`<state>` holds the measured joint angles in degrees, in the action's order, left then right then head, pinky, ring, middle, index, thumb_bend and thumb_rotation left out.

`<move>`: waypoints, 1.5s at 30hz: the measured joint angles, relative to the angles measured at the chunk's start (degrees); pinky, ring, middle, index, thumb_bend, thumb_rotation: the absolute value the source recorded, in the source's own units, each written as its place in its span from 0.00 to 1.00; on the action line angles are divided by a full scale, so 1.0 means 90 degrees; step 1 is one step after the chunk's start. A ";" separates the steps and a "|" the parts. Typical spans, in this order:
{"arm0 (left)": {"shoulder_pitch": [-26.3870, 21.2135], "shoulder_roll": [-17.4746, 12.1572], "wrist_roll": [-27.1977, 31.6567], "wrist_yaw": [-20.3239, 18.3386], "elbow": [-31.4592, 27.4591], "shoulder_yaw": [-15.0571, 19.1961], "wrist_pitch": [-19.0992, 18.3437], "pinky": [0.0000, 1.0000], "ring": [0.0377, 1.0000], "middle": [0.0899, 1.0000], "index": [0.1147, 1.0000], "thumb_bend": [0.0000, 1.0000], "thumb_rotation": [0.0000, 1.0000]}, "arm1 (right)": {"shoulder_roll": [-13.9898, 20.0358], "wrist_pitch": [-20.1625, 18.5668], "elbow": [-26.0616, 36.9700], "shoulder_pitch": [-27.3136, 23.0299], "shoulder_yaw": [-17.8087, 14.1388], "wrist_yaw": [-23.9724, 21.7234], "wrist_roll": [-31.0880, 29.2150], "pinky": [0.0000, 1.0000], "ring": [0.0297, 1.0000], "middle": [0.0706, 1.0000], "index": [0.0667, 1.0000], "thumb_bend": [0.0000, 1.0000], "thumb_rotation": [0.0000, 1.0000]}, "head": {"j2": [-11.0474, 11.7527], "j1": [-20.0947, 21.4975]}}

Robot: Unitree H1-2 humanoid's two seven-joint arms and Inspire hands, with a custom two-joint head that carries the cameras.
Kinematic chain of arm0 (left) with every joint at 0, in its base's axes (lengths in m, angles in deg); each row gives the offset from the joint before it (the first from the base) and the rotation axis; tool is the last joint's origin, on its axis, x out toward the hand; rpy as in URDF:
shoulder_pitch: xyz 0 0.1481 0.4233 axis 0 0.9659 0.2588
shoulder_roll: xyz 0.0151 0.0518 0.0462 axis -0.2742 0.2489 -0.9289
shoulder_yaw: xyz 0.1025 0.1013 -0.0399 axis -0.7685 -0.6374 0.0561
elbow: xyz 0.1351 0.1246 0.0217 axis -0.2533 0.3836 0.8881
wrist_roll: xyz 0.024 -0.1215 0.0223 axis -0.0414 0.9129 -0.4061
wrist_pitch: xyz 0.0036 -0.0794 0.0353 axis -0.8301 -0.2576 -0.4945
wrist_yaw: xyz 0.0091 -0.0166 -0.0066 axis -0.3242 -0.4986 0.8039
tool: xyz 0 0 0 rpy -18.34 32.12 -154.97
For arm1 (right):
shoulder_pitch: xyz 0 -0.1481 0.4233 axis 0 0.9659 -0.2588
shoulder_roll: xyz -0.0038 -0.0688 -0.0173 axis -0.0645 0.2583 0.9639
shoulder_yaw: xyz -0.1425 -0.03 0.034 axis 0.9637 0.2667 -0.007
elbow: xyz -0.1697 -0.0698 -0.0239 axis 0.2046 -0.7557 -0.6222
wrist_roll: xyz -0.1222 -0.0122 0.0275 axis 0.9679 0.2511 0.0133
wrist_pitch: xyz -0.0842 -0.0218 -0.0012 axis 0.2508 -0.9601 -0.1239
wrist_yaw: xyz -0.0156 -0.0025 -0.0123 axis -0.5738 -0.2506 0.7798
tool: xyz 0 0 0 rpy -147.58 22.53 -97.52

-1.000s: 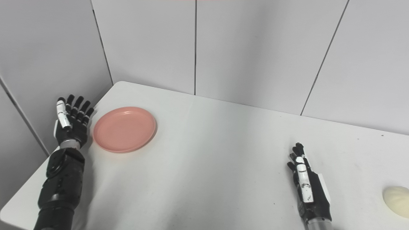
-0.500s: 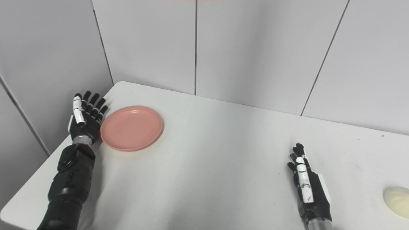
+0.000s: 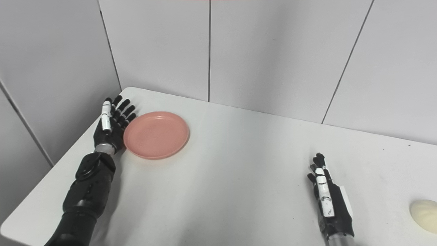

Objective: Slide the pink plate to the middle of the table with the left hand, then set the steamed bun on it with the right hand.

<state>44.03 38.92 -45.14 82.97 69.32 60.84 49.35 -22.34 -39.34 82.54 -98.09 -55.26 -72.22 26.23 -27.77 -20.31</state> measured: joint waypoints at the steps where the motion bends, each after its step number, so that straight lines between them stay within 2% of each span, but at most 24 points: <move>1: 0.0000 0.0010 -0.0001 -0.0044 -0.0010 -0.0040 -0.0022 0.89 0.87 0.89 0.89 0.38 1.00 | -0.0008 0.0000 0.0001 0.0001 0.0001 0.0014 0.0001 1.00 1.00 1.00 1.00 0.18 1.00 | 0.0000 0.0000; 9: 0.0017 0.0239 -0.0158 -0.0145 -0.0322 -0.0431 -0.0311 0.85 0.86 0.87 0.86 0.36 0.98 | -0.0018 -0.0017 0.0031 0.0014 0.0013 0.0052 0.0023 1.00 1.00 1.00 1.00 0.19 1.00 | -0.0010 0.0196; 14: 0.0063 0.0474 -0.0338 -0.0148 -0.0528 -0.0691 -0.0414 0.85 0.86 0.86 0.86 0.37 0.95 | -0.0043 -0.0048 0.0071 0.0025 0.0030 0.0102 0.0162 0.99 0.98 1.00 1.00 0.18 1.00 | -0.0029 0.0361; 16: 0.0065 0.0539 -0.0417 -0.0162 -0.0603 -0.0786 -0.0550 0.86 0.86 0.87 0.86 0.37 0.97 | -0.0054 -0.0052 0.0079 0.0028 0.0040 0.0126 0.0205 0.99 0.98 1.00 1.00 0.18 1.00 | -0.0039 0.0391; 21: 0.0099 0.0669 -0.0540 -0.0376 -0.0703 -0.1092 -0.0594 0.84 0.85 0.86 0.85 0.38 0.94 | -0.0073 -0.0067 0.0092 0.0037 0.0044 0.0180 0.0215 0.98 0.98 1.00 1.00 0.18 1.00 | -0.0039 0.0478; 31: 0.0341 0.1092 -0.0816 -0.0581 -0.1262 -0.1661 -0.0877 0.89 0.88 0.89 0.87 0.36 0.99 | -0.0122 -0.0067 0.0098 0.0039 0.0106 0.0314 0.0316 0.99 0.99 1.00 1.00 0.20 1.00 | -0.0068 0.0810; 40: 0.0644 0.1313 -0.0942 -0.0875 -0.1762 -0.2088 -0.1164 0.92 0.92 0.92 0.92 0.33 1.00 | -0.0169 -0.0068 0.0107 0.0048 0.0160 0.0439 0.0464 0.96 0.97 0.98 1.00 0.20 1.00 | -0.0107 0.1162; 45: 0.0668 0.1381 -0.0804 -0.1276 -0.1722 -0.2149 -0.1215 0.91 0.91 0.92 0.91 0.36 1.00 | -0.0198 -0.0068 0.0094 0.0045 0.0219 0.0531 0.0530 0.95 0.96 0.98 1.00 0.21 1.00 | -0.0117 0.1377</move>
<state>50.04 51.35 -52.38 71.49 53.83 41.50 38.42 -24.11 -39.95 83.38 -97.69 -53.29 -67.44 31.00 -28.83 -7.91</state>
